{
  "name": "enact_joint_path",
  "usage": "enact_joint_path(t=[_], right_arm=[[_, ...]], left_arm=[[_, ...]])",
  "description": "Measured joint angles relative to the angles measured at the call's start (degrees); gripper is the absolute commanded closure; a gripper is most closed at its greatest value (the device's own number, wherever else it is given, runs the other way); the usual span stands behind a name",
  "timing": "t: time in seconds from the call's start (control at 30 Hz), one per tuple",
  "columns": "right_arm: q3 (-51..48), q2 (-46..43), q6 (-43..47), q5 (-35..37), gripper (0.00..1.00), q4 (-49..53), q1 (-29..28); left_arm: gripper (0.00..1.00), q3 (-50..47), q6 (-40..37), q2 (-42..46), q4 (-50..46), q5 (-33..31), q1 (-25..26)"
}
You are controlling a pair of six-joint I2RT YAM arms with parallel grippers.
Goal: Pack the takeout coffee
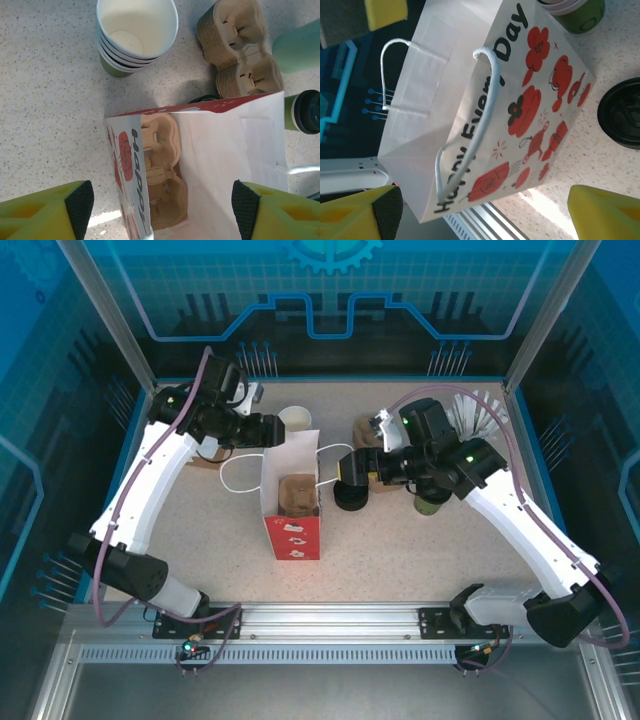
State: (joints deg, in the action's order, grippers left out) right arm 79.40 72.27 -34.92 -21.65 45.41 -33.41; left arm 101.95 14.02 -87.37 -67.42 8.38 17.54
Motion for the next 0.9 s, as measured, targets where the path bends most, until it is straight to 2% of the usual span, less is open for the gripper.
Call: enact_joint_path(t=[0.17, 0.27, 0.33, 0.47, 0.53, 0.63, 0.9], right_arm=[[-0.1, 2.4, -3.4, 0.2, 0.38, -4.2, -0.9], [0.2, 3.9, -3.9, 0.2, 0.54, -4.4, -1.1], [1.1, 4.9, -3.4, 0.6, 0.68, -3.8, -1.1], [3.5, 6.0, -2.6, 1.5, 0.88, -2.0, -1.1], [4.8, 6.3, -1.6, 1.8, 0.91, -1.3, -1.1], [6.2, 6.6, -0.1, 1.9, 0.92, -0.3, -1.0], [10.6, 8.3, 6.2, 0.1, 0.9, 2.2, 1.5]], left_arm=[[0.47, 0.0, -0.3, -1.4, 0.4, -0.5, 0.0], [0.54, -0.5, 0.5, -2.1, 1.2, -0.7, 0.0], [0.63, -0.6, 1.2, -2.6, 1.4, -0.7, 0.0], [0.86, -1.5, 1.9, -3.0, 2.1, -1.3, 0.0], [0.91, -2.1, 2.8, -3.0, 2.2, -1.7, 0.0], [0.94, -3.1, 4.0, -2.0, 3.2, -2.2, 0.0], [0.95, -8.6, 10.7, 8.6, 4.7, -2.7, 0.8]])
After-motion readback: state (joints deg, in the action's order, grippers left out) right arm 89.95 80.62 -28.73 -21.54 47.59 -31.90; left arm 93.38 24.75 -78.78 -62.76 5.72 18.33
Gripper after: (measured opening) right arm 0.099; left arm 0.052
